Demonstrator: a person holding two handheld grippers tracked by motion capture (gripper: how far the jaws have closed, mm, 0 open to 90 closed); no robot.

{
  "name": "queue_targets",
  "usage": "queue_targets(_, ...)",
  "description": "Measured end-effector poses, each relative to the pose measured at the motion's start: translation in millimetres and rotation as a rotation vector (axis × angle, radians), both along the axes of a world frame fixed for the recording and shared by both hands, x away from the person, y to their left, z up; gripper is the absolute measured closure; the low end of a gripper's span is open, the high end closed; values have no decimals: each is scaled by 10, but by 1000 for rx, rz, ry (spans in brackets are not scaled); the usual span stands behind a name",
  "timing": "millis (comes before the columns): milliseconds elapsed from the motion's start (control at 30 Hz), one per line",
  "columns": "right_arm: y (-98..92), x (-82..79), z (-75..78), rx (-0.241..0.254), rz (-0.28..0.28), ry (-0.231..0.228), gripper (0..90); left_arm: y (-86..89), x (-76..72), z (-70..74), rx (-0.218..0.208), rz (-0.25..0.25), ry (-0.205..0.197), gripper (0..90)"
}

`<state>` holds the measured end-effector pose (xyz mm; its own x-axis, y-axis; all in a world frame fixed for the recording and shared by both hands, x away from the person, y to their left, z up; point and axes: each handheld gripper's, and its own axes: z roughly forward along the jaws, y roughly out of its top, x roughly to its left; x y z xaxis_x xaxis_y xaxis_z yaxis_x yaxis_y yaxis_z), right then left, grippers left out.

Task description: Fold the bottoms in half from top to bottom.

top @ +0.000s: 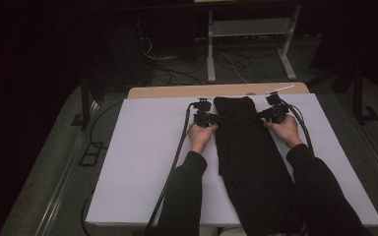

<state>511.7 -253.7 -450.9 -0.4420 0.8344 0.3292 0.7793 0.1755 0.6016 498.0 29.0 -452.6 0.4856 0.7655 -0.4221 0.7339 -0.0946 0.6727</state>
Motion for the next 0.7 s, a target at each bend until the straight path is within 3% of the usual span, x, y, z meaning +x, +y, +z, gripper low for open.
queue_targets(267,-81,-103,54,89,17,-29,801,14,-67,94,-19,-23,-16,861)
queue_targets(533,-196,-335,139,170,36,-87,801,45,-209,128,-60,-43,-46,862)
queue_targets(700,-262,-439,150,213,34,-97,801,56,-267,138,-80,-49,-45,862)
